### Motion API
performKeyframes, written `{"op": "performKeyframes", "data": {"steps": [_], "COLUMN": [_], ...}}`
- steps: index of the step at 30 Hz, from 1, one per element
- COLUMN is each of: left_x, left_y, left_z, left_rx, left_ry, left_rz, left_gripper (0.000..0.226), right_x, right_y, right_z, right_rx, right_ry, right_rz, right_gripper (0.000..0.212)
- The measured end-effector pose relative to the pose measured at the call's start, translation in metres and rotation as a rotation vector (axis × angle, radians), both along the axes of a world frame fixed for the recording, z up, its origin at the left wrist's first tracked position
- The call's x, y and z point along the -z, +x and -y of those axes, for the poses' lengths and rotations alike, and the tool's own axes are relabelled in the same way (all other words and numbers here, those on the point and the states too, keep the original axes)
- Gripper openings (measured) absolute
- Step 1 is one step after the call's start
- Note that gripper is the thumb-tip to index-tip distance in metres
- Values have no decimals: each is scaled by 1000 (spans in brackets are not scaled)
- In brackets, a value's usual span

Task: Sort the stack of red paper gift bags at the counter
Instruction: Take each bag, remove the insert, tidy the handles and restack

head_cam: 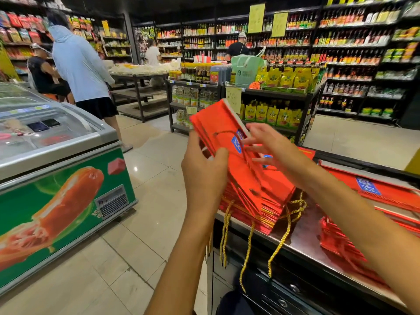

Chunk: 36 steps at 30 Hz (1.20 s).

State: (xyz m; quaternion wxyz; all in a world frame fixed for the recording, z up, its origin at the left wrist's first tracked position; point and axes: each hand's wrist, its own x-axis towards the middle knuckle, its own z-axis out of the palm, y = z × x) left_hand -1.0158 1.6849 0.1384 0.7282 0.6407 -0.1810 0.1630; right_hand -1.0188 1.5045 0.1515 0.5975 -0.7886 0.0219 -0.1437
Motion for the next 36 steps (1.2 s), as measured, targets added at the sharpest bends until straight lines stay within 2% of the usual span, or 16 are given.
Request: {"op": "performKeyframes", "data": {"steps": [3,6,9,13,15,17,19,21,23,25,27,29,33,36], "left_x": [-16,-15,-3,21,33,44,52,60,67,72,73,70,69,77], "left_y": [-8,-16,-21,-25,-24,-22,-23,-22,-19,-17,-18,-22,-24,-18], "left_z": [5,9,13,22,24,25,24,26,26,24,19,12,-9,-34], "left_rx": [-4,8,31,31,68,87,98,103,101,118,128,114,84,-36], "left_ry": [145,393,635,863,929,963,982,983,964,900,745,580,341,297], "left_rz": [225,474,637,729,753,773,782,822,864,861,824,777,628,509], "left_gripper": [36,51,55,61,63,62,60,48,35,38,40,30,18,12], "right_x": [-22,-34,-33,-13,-1,5,9,10,13,17,21,21,23,23], "right_y": [-3,-6,-10,-10,-6,-3,-1,-1,-1,-2,-2,-1,7,16], "right_z": [13,30,46,62,76,88,90,79,61,42,25,12,-6,-16], "right_rx": [37,69,140,314,420,494,482,358,142,-47,-182,-295,-373,-319], "right_ry": [322,401,250,-77,-240,-287,-432,-647,-753,-799,-777,-735,-791,-841], "right_rz": [-11,-38,-61,-99,-111,-94,-71,-84,-88,-49,-13,-10,11,20], "right_gripper": [62,58,26,13,24,37,35,30,23,17,16,17,27,26]}}
